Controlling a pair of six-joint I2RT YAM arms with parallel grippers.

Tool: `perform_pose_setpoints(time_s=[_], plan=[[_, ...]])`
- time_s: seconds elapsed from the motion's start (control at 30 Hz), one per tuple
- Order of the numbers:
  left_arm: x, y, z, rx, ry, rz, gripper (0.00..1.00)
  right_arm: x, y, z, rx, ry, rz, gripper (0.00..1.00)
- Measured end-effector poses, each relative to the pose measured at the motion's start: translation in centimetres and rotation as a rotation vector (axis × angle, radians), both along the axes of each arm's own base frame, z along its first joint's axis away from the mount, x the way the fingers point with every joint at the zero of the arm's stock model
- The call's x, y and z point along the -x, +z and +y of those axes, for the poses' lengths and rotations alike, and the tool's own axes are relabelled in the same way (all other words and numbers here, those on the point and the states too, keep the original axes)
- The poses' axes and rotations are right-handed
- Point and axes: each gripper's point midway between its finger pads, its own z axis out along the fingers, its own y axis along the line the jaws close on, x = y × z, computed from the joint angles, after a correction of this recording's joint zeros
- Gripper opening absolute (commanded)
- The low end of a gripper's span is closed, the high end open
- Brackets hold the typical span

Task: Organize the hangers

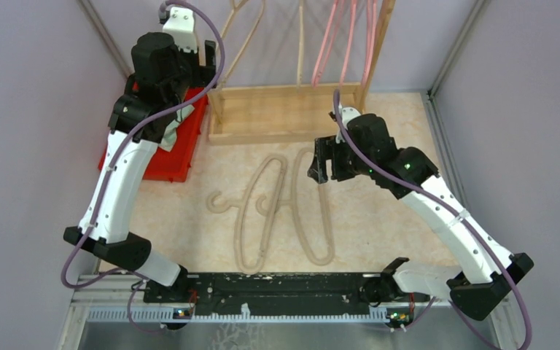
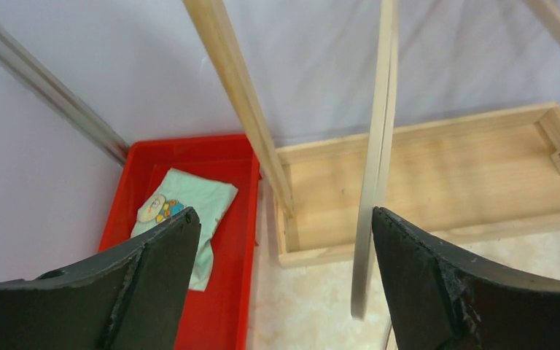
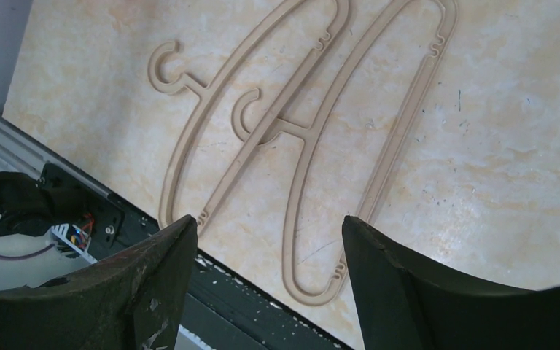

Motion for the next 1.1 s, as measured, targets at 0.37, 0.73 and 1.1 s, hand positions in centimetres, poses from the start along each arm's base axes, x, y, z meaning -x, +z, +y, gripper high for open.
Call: perform_pose_setpoints(time_s=[0.37, 0.73, 1.1], plan=[[2.9, -9.2, 6.8, 0.057, 0.133, 0.228, 0.91, 3.5, -2.5, 3.1, 0.101, 0.149, 0.009, 0.66], [6.8, -17.5, 8.6, 0.157, 0.15, 0.409, 0.9, 5.7, -8.1, 9.6, 0.204, 0.289, 0.082, 0.64], [9.3, -25.1, 11.0, 0.275, 0.209, 0.578, 0.95, 7.1, -14.6, 16.8, 0.183, 0.313, 0.162, 0.64]])
